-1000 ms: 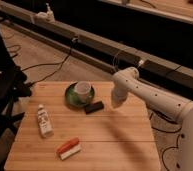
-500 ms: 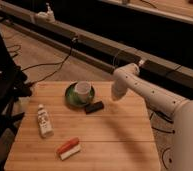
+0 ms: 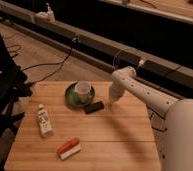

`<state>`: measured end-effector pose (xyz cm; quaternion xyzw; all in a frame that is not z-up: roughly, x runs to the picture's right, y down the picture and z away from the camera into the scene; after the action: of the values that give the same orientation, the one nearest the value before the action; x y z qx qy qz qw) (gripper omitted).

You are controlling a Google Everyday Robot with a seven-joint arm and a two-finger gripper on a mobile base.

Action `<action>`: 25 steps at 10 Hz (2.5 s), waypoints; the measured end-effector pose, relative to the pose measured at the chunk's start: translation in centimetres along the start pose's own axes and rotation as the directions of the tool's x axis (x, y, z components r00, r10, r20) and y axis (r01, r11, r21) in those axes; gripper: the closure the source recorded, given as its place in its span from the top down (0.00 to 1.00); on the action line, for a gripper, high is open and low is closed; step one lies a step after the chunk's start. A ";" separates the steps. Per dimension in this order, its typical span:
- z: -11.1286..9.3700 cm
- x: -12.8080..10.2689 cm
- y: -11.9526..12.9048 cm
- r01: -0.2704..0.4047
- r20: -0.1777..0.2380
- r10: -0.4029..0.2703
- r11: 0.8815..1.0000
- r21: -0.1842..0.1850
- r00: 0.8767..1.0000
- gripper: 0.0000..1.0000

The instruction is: Push the eraser across the table

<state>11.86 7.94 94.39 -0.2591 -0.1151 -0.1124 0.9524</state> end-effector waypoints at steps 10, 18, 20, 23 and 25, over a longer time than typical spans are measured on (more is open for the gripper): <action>1.7 -8.7 0.9 0.110 0.165 -0.106 0.994 -0.016 0.981 0.00; 2.2 -15.1 3.6 0.197 0.301 -0.172 0.979 -0.053 0.938 0.00; 2.3 -16.7 3.5 0.215 0.332 -0.185 0.975 -0.053 0.925 0.00; 2.4 -19.2 3.1 0.248 0.383 -0.214 0.968 -0.041 0.899 0.00; 2.3 -21.5 3.0 0.273 0.436 -0.233 0.961 -0.031 0.869 0.00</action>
<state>-8.10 15.02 88.98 -0.3037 -0.3490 -0.1816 0.8677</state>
